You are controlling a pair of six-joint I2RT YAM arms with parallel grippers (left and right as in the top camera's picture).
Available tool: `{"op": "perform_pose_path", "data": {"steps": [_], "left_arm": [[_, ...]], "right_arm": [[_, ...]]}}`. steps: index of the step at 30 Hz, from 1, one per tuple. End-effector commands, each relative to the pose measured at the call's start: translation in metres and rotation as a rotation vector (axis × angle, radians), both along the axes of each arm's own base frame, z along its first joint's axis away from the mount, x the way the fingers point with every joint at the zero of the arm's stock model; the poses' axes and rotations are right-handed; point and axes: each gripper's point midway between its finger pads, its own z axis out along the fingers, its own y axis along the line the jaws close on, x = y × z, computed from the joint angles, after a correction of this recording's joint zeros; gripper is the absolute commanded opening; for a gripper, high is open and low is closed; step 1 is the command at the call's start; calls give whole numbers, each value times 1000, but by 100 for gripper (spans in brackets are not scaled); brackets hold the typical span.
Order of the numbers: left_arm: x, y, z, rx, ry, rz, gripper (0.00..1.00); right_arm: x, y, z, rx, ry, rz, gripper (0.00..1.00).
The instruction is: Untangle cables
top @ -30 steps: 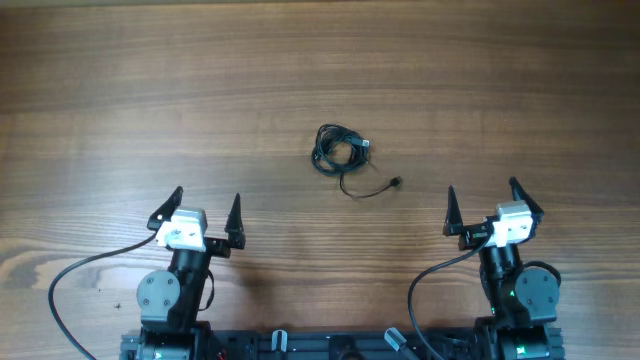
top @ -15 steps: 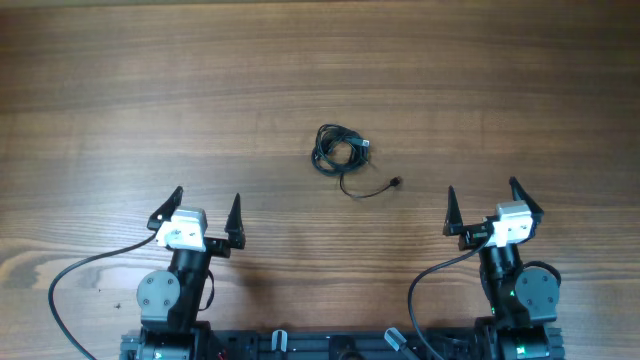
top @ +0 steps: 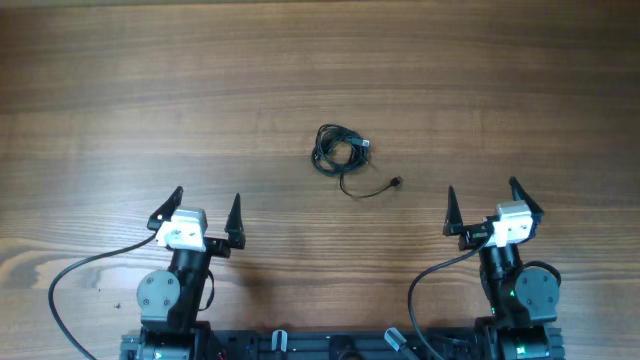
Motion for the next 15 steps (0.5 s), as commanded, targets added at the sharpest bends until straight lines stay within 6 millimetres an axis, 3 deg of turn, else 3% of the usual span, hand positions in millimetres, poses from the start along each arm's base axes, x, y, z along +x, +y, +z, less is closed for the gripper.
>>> {"op": "perform_pose_path", "data": {"steps": [1,7,10,15], "left_arm": [[-1,-2,-2,15,1,-12,100],[-1,-3,-2,-7,3,-16,100],[-1,-4,-2,-257,43,-6,100],[-1,-4,-1,-392,61,3,100]], "right_arm": [[-1,2,2,-8,-12,11,100],[-1,2,3,-8,-16,11,100],[-1,2,3,-5,-12,11,100],[-2,11,2,-4,-11,66,100]]}}
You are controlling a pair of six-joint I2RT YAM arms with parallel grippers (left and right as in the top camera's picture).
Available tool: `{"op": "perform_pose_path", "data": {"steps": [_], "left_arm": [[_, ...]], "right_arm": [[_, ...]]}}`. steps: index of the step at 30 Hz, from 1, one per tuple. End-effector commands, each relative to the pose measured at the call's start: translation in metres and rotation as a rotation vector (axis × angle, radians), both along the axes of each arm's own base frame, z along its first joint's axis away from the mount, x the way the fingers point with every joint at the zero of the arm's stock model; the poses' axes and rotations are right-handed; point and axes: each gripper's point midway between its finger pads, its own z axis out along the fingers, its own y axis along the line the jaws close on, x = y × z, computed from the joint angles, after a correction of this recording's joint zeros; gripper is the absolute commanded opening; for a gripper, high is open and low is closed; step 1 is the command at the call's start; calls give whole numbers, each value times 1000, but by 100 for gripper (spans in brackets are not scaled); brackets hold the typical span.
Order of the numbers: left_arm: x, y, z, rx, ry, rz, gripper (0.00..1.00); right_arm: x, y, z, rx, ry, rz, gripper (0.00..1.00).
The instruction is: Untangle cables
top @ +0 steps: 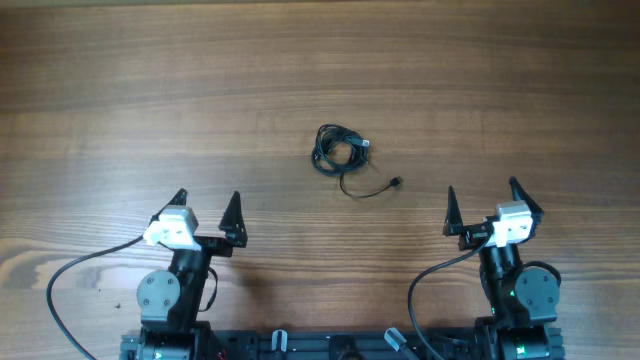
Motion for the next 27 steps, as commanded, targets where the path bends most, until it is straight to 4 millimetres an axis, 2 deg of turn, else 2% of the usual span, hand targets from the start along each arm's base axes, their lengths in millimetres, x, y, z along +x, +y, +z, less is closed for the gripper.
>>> {"op": "perform_pose_path", "data": {"steps": [1,6,11,15,21,27], "left_arm": [[-1,-3,-1,-153,23,-6,100],[-1,-3,-2,-179,32,-4,100],[0,-3,-4,-177,45,-2,100],[0,4,-16,-166,138,48,100],[8,3,0,-160,212,54,100],[21,3,8,-140,420,72,100]], "right_arm": [[-3,17,4,3,-17,99,100],[-3,19,2,174,22,108,100],[-3,19,-9,220,110,99,100],[-1,19,-7,231,163,92,100],[9,20,-1,228,261,81,100],[22,22,0,220,460,61,100]]}}
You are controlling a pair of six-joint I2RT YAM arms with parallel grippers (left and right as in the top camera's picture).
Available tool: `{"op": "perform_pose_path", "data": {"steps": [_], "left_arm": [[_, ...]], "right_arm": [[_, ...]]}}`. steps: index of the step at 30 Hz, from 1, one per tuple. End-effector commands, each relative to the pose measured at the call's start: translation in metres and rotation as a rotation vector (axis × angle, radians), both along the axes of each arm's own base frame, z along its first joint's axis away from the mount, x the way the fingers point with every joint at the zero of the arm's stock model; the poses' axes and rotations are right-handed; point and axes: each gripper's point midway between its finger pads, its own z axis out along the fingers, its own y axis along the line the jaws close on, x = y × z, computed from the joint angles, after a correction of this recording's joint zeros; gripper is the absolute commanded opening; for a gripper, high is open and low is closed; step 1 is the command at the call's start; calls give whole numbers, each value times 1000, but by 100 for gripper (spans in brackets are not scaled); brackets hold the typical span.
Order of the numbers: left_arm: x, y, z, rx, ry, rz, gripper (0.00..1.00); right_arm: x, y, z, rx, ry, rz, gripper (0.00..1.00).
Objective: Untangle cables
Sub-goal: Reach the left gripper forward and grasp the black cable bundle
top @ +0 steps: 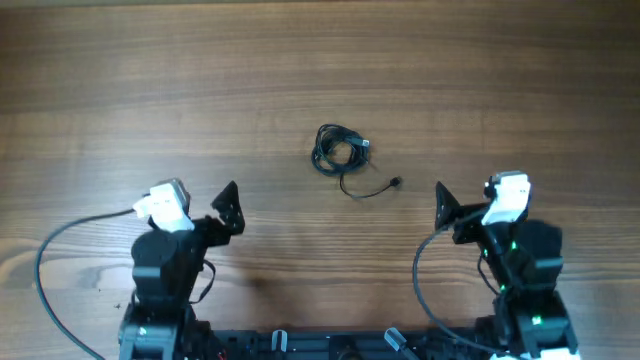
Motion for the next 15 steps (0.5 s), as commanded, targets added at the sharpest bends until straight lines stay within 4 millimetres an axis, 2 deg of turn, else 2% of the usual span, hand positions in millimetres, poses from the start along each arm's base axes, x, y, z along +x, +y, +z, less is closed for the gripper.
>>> {"op": "perform_pose_path", "data": {"steps": [1,5,8,12,15], "left_arm": [[12,0,21,3,83,8,100],[22,-1,33,11,214,8,100],[21,-1,35,18,327,8,100],[19,-3,35,11,354,-4,100],[18,-10,37,-12,352,-38,100]], "right_arm": [[10,7,21,14,68,27,100],[16,10,26,7,210,40,100],[15,9,30,1,342,38,100],[16,11,46,4,390,44,100],[12,35,54,102,386,152,100]]}}
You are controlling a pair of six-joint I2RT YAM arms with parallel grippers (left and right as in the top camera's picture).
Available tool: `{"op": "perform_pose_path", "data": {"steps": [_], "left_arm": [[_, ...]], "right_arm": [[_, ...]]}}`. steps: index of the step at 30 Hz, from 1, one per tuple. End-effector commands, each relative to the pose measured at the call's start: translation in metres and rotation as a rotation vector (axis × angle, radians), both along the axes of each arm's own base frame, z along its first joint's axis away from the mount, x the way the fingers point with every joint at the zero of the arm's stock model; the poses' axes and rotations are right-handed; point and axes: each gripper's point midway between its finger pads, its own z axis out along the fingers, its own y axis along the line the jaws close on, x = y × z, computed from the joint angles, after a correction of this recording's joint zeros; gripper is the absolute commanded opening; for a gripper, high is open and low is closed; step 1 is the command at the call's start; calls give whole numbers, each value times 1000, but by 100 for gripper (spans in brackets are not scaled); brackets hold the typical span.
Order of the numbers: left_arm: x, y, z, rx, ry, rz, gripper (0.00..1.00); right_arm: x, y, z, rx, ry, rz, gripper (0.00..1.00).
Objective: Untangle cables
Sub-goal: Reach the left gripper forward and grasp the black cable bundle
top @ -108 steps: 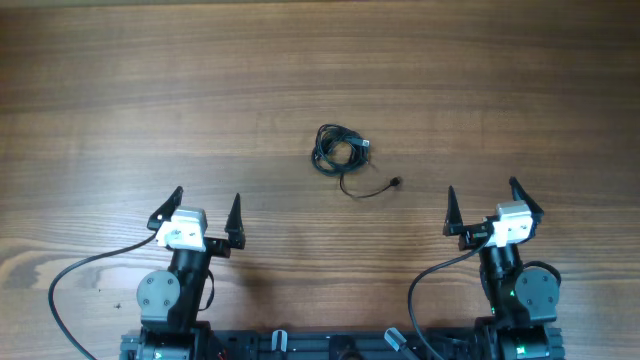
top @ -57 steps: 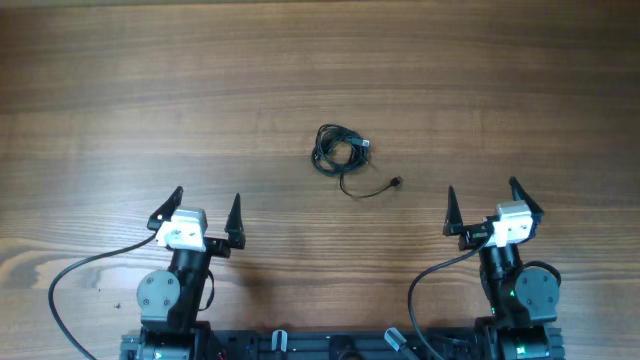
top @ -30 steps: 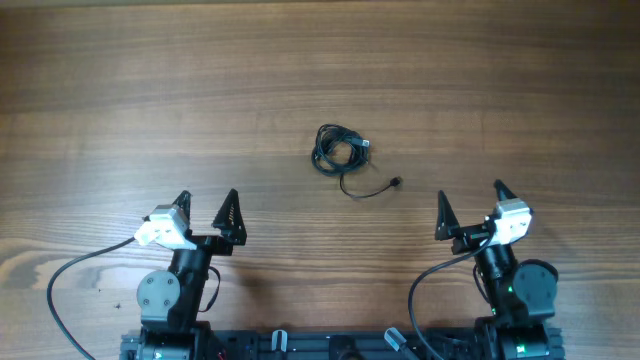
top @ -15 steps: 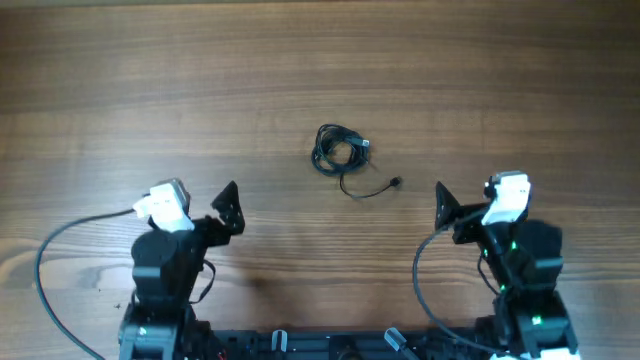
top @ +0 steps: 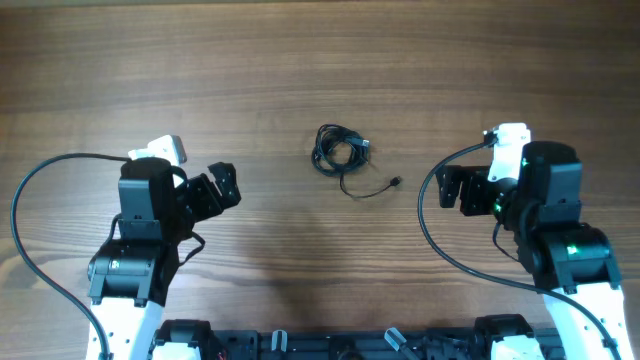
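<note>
A small tangled bundle of black cable (top: pixel 337 149) lies in the middle of the wooden table (top: pixel 300 60), with one loose end and its plug (top: pixel 397 182) trailing to the lower right. My left gripper (top: pixel 227 186) hangs to the left of the bundle, well apart from it, and nothing is between its fingers. To the right of the plug, my right gripper (top: pixel 444 189) is likewise empty and clear of the cable. Both grippers point inward toward the bundle and look open.
Each arm's own black supply cable loops over the table, one at the left (top: pixel 40 175) and one at the right (top: pixel 432 225). The arm bases stand along the near edge (top: pixel 330 345).
Both arms have reached further out over the table. The left gripper now sits higher in the view and the right gripper is level with the cable's plug. The bundle has not moved.
At first both arms were folded back at the near edge with grippers open and pointing away. Then both wrists had turned toward the middle. Now both arms are extended, flanking the untouched cable bundle.
</note>
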Motion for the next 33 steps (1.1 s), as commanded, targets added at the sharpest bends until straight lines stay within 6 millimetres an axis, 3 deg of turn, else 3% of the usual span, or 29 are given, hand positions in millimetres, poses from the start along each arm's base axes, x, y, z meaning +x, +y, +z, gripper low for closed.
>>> {"op": "perform_pose_path", "data": {"steps": [1,4,8,12,16,18,21,29,33], "left_arm": [[3,-8,11,-32,-26,-27,100],[12,-10,21,-43,-81,-31,100],[41,-22,51,-152,-218,-33,100],[63,-24,47,-153,-119,-22,100],[95,-45,43,-149,-30,-69,100],[106,-62,34,-147,-6,-107,99],[117,-97,5,-135,44,-180,100],[124,-169,-77,-113,167,-317,95],[126,-191,-107,-88,179,-363,92]], "right_arm": [[-2,27,15,134,-8,93,100],[-1,28,17,139,-15,98,100],[-1,28,17,138,-16,98,100],[-1,27,17,139,-16,94,100],[-1,27,17,153,-9,80,100],[-1,27,17,157,-7,76,100],[-1,27,17,156,-7,76,100],[-1,27,17,157,-7,75,100],[-1,27,17,169,0,63,100]]}}
